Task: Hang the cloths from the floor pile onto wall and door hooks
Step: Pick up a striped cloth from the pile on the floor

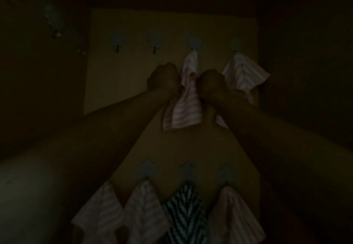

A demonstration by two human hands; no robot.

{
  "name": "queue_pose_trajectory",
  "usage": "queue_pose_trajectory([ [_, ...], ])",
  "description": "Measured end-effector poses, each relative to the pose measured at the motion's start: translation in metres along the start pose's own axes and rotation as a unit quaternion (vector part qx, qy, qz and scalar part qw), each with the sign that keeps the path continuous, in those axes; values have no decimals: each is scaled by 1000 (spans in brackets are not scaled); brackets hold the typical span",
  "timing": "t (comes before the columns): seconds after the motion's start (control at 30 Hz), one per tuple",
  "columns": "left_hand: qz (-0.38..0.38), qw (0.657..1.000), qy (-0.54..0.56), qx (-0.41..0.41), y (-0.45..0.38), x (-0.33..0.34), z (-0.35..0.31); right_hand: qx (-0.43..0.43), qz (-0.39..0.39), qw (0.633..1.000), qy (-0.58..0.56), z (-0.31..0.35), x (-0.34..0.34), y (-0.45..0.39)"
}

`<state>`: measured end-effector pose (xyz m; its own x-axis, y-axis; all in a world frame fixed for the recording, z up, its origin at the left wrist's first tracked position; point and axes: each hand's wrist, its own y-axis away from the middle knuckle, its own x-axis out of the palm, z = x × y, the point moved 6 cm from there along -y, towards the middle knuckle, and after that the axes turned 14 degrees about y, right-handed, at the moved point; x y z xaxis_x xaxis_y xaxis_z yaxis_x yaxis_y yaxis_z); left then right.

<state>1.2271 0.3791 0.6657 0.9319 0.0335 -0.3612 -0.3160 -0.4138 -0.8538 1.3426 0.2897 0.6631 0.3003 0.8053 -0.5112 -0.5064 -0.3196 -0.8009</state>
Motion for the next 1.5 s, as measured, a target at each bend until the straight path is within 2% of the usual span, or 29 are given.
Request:
queue_pose_trajectory([
  [0.17,32,999,-9,-4,43,-16,-1,27,-23,999,-2,1,-11,36],
  [0.3,83,996,-19,0,88,-24,6,-7,22,999,-21,2,-10,69],
  [0.53,127,986,-82,-68,168,-44,27,-29,66,996,-45,-3,-17,165],
  [0.83,189,978,-59,-68,314,-85,12,20,182,983,-27,20,-48,326],
  [0.93,207,975,-28,-71,362,-102,5,-4,184,983,-2,31,-65,382],
  [1.17,223,972,37,-69,470,-129,-9,37,199,979,5,20,-107,505],
  [1.5,277,958,35,-65,597,-150,-65,104,240,964,55,-29,-184,639],
])
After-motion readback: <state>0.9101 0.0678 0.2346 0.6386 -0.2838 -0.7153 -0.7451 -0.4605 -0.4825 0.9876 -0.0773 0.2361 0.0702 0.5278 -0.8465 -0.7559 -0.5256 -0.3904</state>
